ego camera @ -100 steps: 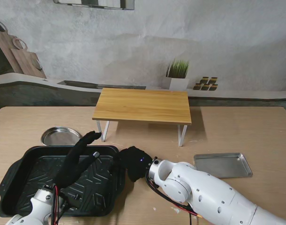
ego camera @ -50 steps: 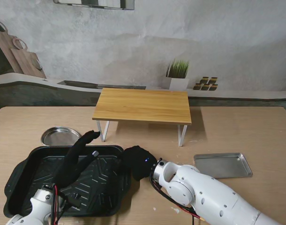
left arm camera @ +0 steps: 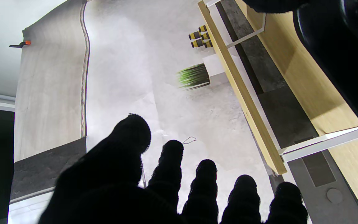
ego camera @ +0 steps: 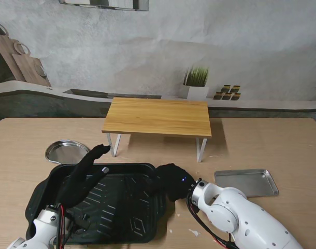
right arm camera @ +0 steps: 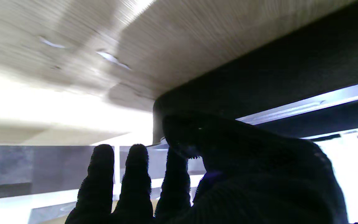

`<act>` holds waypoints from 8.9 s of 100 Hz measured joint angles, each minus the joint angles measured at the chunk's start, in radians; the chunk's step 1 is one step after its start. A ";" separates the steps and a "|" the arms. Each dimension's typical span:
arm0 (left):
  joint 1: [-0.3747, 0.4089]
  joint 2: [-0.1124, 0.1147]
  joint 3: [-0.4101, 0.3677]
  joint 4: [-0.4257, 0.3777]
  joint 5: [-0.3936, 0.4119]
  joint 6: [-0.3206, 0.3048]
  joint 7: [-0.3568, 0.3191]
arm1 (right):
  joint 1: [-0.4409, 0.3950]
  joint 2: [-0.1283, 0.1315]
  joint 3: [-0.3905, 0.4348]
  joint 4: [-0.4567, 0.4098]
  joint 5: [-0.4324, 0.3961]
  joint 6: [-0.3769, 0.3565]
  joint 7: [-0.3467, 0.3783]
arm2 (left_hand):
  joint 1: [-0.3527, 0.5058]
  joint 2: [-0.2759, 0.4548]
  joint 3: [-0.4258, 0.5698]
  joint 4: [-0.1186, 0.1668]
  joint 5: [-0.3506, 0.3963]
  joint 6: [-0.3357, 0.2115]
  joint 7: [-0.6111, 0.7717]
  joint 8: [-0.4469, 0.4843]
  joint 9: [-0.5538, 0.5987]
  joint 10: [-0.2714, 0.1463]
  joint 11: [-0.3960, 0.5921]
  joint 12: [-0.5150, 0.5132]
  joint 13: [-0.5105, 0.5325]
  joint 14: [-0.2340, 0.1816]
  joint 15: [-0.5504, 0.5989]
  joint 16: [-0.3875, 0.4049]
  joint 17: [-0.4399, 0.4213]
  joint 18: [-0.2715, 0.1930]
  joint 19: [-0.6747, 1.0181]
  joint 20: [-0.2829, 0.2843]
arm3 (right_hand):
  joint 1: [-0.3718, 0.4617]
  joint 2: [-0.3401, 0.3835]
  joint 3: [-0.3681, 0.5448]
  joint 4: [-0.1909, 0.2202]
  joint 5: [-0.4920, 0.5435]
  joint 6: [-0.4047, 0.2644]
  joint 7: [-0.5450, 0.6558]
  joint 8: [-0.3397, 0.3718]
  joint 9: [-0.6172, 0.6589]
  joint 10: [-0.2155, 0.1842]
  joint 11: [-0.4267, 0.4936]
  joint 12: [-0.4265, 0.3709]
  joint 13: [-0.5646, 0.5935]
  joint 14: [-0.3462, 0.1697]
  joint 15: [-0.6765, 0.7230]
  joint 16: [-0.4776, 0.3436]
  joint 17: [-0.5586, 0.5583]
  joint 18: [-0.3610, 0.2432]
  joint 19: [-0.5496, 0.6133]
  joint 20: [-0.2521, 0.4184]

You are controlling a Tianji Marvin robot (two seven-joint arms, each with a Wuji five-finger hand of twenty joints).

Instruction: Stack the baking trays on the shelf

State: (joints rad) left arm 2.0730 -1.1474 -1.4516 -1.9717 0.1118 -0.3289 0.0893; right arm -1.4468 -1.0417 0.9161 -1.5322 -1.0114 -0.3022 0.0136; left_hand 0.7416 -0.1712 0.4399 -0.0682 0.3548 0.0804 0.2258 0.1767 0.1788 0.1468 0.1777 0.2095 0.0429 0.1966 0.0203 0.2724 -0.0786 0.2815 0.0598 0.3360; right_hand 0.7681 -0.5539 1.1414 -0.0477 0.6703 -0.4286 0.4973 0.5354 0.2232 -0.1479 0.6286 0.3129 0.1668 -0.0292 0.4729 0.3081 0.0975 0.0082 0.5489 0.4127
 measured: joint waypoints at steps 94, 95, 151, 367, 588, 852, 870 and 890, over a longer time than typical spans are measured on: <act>0.004 -0.001 0.004 0.001 0.012 0.001 0.009 | -0.262 0.023 0.368 -0.149 -0.134 -0.024 0.053 | 0.000 0.000 0.000 0.000 0.000 0.001 0.000 0.000 0.000 0.000 0.001 0.010 0.000 0.001 0.000 0.000 0.000 0.000 0.000 0.000 | 0.015 0.030 0.033 -0.001 0.147 -0.039 0.186 0.027 0.000 -0.012 0.063 0.024 0.014 -0.012 0.008 0.005 0.002 -0.010 0.003 0.000; 0.004 -0.001 0.004 0.001 0.013 0.000 0.009 | -0.263 0.023 0.369 -0.149 -0.135 -0.024 0.053 | 0.000 0.000 0.000 0.000 0.000 0.001 0.000 0.000 0.000 0.000 0.001 0.010 0.000 0.001 0.000 0.000 0.000 0.000 0.000 0.000 | 0.015 0.030 0.033 -0.001 0.147 -0.039 0.186 0.027 0.000 -0.012 0.063 0.024 0.014 -0.011 0.008 0.005 0.002 -0.010 0.005 0.000; 0.006 -0.001 0.003 -0.001 0.009 -0.001 0.008 | -0.296 0.025 0.391 -0.175 -0.151 -0.006 0.045 | 0.000 0.000 0.000 0.000 0.000 0.001 0.000 0.000 0.000 0.000 0.001 0.010 0.000 0.001 0.000 0.000 0.000 0.000 0.000 0.000 | 0.005 0.030 0.034 -0.001 0.133 -0.039 0.165 0.027 0.000 -0.012 0.064 0.024 0.015 -0.011 0.009 0.005 0.002 -0.020 0.021 -0.013; -0.015 0.001 0.050 -0.001 0.048 0.062 0.011 | -0.446 -0.012 0.712 -0.122 -0.093 0.310 -0.010 | 0.015 0.000 -0.001 0.000 0.000 0.001 0.000 0.001 0.002 0.001 0.003 0.011 0.000 0.002 0.000 0.011 0.000 0.000 0.000 0.000 | -0.353 0.093 -0.158 -0.001 -0.345 0.280 -0.055 0.076 0.063 0.056 0.138 0.057 0.135 0.034 0.136 0.083 0.111 0.028 0.328 0.072; -0.033 -0.001 0.065 0.012 0.071 0.091 0.023 | -0.080 0.013 0.515 0.296 0.034 0.218 -0.055 | 0.027 0.000 -0.001 0.000 0.000 0.001 0.001 0.001 0.008 0.001 0.010 0.011 0.000 0.002 0.000 0.011 0.000 0.000 0.000 0.000 | -0.181 -0.223 0.126 -0.174 0.000 0.115 0.601 0.236 0.670 0.027 0.240 0.139 0.573 0.056 0.456 0.204 0.311 0.080 0.583 0.106; -0.013 0.000 0.042 0.001 0.041 0.058 0.006 | -0.462 -0.042 0.912 -0.304 0.784 0.376 0.255 | 0.027 0.000 -0.001 0.000 0.000 0.007 0.001 0.001 0.009 0.003 0.014 0.022 0.000 0.002 0.000 0.011 0.000 0.000 0.000 0.000 | -0.023 -0.345 0.064 -0.180 0.214 0.388 0.408 0.603 0.749 0.163 0.650 0.697 0.830 0.212 0.942 0.350 0.523 0.293 0.939 -0.141; -0.011 0.000 0.041 0.000 0.040 0.055 0.005 | -0.488 -0.038 0.903 -0.357 0.817 0.363 0.286 | 0.027 0.000 -0.001 0.000 0.000 0.007 0.001 0.001 0.009 0.003 0.014 0.022 0.000 0.002 0.000 0.011 0.000 0.000 0.000 0.000 | -0.023 -0.346 0.063 -0.180 0.218 0.388 0.408 0.612 0.749 0.164 0.654 0.697 0.830 0.213 0.950 0.350 0.517 0.294 0.950 -0.141; -0.007 0.001 0.039 -0.003 0.036 0.053 0.001 | -0.484 -0.028 0.817 -0.403 0.829 0.362 0.284 | 0.027 0.000 -0.001 0.000 0.000 0.007 0.001 0.001 0.009 0.003 0.014 0.022 0.000 0.002 0.000 0.011 0.000 0.000 0.000 0.000 | -0.023 -0.346 0.062 -0.180 0.219 0.388 0.409 0.630 0.749 0.175 0.660 0.697 0.839 0.222 0.956 0.350 0.515 0.294 0.950 -0.141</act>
State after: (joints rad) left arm 2.0656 -1.1468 -1.4131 -1.9750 0.1477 -0.2757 0.0899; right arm -1.9309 -1.0695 1.7332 -1.9351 -0.1822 0.0601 0.2973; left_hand 0.7683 -0.1712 0.4391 -0.0682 0.3553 0.0879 0.2266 0.1776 0.1879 0.1502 0.1920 0.2312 0.0425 0.1985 0.0207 0.2836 -0.0786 0.2816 0.0598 0.3360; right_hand 0.7452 -0.9003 1.2037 -0.2280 0.8891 -0.0403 0.9059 1.1657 0.9722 0.0266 1.2885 1.0098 1.0058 0.1932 1.4287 0.6577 0.6126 0.3021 1.4992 0.2714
